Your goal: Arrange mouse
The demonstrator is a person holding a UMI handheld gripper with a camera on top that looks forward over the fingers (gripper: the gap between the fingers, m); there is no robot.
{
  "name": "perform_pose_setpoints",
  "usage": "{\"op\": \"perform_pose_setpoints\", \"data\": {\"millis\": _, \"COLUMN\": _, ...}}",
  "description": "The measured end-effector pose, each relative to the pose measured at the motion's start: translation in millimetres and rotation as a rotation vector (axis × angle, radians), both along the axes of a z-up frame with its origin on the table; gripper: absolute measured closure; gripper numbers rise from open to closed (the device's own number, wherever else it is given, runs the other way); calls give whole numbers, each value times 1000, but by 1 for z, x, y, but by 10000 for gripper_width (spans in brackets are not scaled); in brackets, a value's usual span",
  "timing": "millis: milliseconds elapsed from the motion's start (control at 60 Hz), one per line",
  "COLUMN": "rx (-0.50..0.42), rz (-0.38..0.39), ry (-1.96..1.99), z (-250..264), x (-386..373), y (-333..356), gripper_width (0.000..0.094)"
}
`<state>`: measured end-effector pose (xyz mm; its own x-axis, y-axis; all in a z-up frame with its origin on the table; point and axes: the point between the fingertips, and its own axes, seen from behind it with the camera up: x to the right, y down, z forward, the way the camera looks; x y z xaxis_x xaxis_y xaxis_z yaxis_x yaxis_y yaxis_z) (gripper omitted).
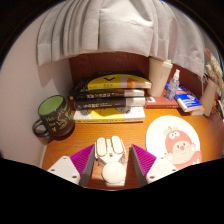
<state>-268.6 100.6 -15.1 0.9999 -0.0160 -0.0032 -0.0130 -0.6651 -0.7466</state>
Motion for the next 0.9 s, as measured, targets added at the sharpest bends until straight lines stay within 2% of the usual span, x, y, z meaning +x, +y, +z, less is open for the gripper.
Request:
{"op": "perform_pose_setpoints", "data": {"millis": 150, "rx": -5, "rz": -39, "ry": -12, "z": 0, "x": 1, "y": 9, "gripper_width": 383}}
{"op": "perform_pose_setpoints", "data": {"millis": 317, "rx": -13, "rz": -107, "ry": 4, "z": -1, "x": 5, "y": 10, "gripper_width": 422}}
{"op": "perform_pose_setpoints", "data": {"millis": 450, "rx": -44, "rz": -59, "ry": -18, "z": -2, "x": 3, "y": 10, "gripper_width": 510}}
{"op": "perform_pose_setpoints", "data": {"millis": 517, "rx": -66, "rz": -20, "ry": -15, "z": -3, "x": 2, "y": 11, "gripper_width": 518}}
{"op": "perform_pose_setpoints", "data": {"millis": 550, "rx": -75, "rz": -5, "ry": -5, "z": -3, "x": 1, "y": 12, "gripper_width": 574}}
{"op": "perform_pose_setpoints", "data": {"millis": 633, "rx": -105, "rz": 37, "ry": 30, "z": 2, "x": -3, "y": 12, "gripper_width": 541}}
{"op": "perform_pose_setpoints", "data": {"millis": 717, "rx": -66, "rz": 95, "ry": 14, "z": 35, "x": 2, "y": 14, "gripper_width": 541}}
{"op": "perform_pose_setpoints", "data": {"millis": 733, "rx": -53, "rz": 104, "ry": 6, "z": 44, "x": 4, "y": 15, "gripper_width": 575}}
{"op": "perform_pose_setpoints", "data": {"millis": 750, "rx": -37, "rz": 113, "ry": 2, "z": 54, "x": 6, "y": 15, "gripper_width": 539}}
{"op": "perform_pose_setpoints", "data": {"millis": 817, "rx": 28, "rz": 143, "ry": 9, "z": 99, "x": 15, "y": 19, "gripper_width": 540}}
{"op": "perform_pose_setpoints", "data": {"millis": 900, "rx": 132, "rz": 145, "ry": -8, "z": 162, "x": 44, "y": 24, "gripper_width": 539}}
